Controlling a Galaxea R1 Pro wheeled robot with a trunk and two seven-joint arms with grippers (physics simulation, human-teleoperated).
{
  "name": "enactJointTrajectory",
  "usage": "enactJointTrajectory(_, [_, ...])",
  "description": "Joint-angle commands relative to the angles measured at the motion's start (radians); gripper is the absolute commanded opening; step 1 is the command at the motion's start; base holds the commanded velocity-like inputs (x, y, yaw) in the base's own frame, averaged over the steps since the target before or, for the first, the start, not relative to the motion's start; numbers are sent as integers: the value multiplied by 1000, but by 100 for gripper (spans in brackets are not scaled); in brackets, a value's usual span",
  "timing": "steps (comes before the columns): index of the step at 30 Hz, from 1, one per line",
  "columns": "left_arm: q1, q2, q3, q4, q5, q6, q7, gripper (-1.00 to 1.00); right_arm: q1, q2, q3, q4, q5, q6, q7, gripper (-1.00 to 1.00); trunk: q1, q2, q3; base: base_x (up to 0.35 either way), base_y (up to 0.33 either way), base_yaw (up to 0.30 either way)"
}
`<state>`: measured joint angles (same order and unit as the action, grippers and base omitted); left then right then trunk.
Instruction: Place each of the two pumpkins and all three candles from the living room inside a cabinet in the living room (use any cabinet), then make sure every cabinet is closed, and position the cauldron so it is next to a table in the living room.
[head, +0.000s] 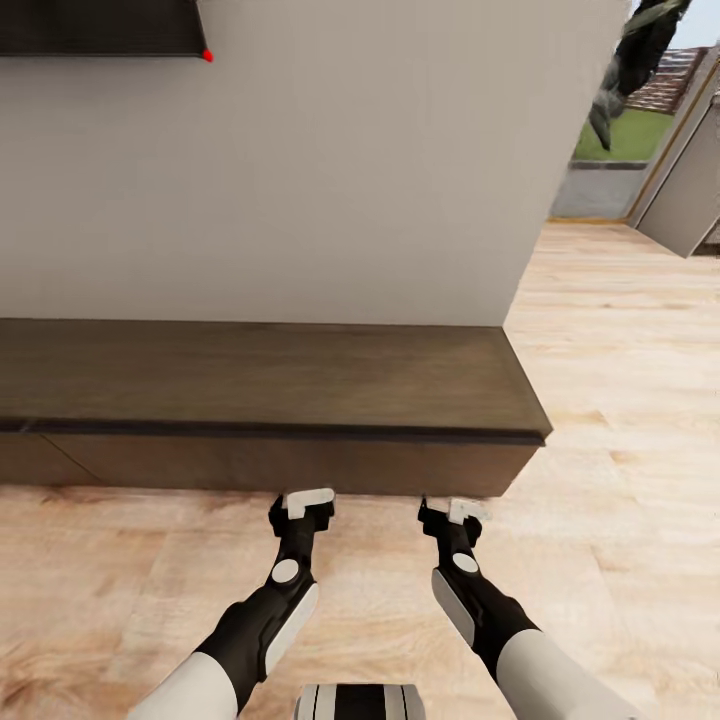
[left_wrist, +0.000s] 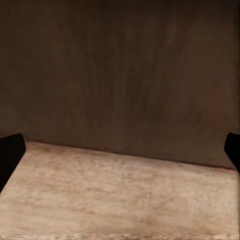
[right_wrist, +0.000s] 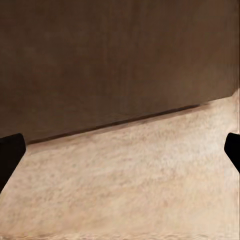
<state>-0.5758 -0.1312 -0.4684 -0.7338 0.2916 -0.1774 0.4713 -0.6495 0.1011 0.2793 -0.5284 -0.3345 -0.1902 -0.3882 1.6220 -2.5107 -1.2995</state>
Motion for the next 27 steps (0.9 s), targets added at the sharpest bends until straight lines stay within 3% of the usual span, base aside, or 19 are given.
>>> enactJointTrajectory(1, [-1, 1, -6, 1, 11, -7, 6, 100, -1, -1, 8, 1, -11, -6, -6, 100, -1, 0, -1, -346, 0, 0])
enactJointTrajectory(10, [-1, 2, -5, 0, 14, 8, 5, 100, -1, -1, 10, 0, -11, 11, -6, 100, -1, 0, -1, -346, 0, 0])
enactJointTrajectory(13, [-1, 2, -2, -5, 16, 55, 5, 100, -2, -1, 9, -6, -11, 73, -6, 100, -1, 0, -1, -346, 0, 0])
enactJointTrajectory(16, [-1, 1, 11, -18, 24, 236, 4, 100, -2, -1, 7, -21, -10, 244, -7, 100, -1, 0, -1, -346, 0, 0])
enactJointTrajectory(19, [-3, 1, 19, -77, 27, 450, 4, 100, -2, -12, 2, -117, -14, 410, -7, 100, -1, 0, -1, -301, 9, 0])
enactJointTrajectory(23, [-4, 3, 92, -167, 40, 678, 4, 100, -2, -92, -11, -247, -38, 649, -6, 100, -1, 0, -1, -88, 5, 0])
enactJointTrajectory(25, [-4, 4, 140, -210, 43, 782, 4, 100, -2, -125, -36, -285, -79, 723, -6, 100, -1, 0, -1, -19, 1, 0])
enactJointTrajectory(27, [-4, 4, 159, -238, 45, 850, 4, 100, -1, -135, -46, -297, -104, 760, -6, 100, -1, 0, 3, -7, 0, 0])
